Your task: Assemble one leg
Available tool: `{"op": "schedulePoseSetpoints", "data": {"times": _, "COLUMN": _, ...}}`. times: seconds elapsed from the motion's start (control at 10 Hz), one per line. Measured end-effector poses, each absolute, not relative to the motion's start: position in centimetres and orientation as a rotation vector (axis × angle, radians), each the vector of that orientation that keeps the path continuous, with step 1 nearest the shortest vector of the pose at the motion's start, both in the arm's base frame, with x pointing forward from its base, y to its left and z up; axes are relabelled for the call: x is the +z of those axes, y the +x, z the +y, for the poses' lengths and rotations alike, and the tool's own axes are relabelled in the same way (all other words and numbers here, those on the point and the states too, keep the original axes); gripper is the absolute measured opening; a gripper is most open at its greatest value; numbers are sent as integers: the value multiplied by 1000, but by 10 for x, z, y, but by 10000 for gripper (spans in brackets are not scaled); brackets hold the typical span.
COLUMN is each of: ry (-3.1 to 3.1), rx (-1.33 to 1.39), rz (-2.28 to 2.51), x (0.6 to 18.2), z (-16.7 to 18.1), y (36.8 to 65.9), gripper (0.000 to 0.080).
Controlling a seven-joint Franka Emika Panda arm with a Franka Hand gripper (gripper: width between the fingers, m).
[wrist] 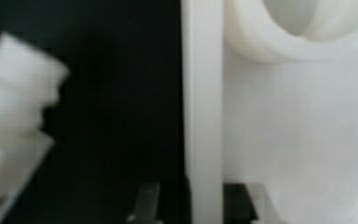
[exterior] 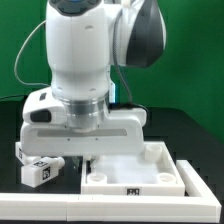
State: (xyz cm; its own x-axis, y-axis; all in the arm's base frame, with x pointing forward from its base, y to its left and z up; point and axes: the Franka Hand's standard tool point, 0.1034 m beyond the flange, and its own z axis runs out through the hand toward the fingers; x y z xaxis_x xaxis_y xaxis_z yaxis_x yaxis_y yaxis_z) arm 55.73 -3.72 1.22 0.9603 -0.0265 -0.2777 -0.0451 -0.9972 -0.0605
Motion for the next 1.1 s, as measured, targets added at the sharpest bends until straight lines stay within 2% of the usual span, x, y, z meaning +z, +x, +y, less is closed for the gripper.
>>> {"op": "schedulePoseSetpoints", "data": {"times": 0.2, "ry": -3057, "rx": 356, "rz": 52, "x": 7, "z": -20, "y": 565, "gripper": 46}}
{"op": "schedulePoseSetpoints", "data": {"times": 0.8, "ry": -3071, "rx": 323, "rz": 47, "x": 6, "z": -22, "y": 568, "gripper": 46}}
{"op": "schedulePoseSetpoints", "data": {"times": 1.1, "ry": -3066, "rx": 344, "rz": 55, "x": 6, "z": -22, "y": 582, "gripper": 46}}
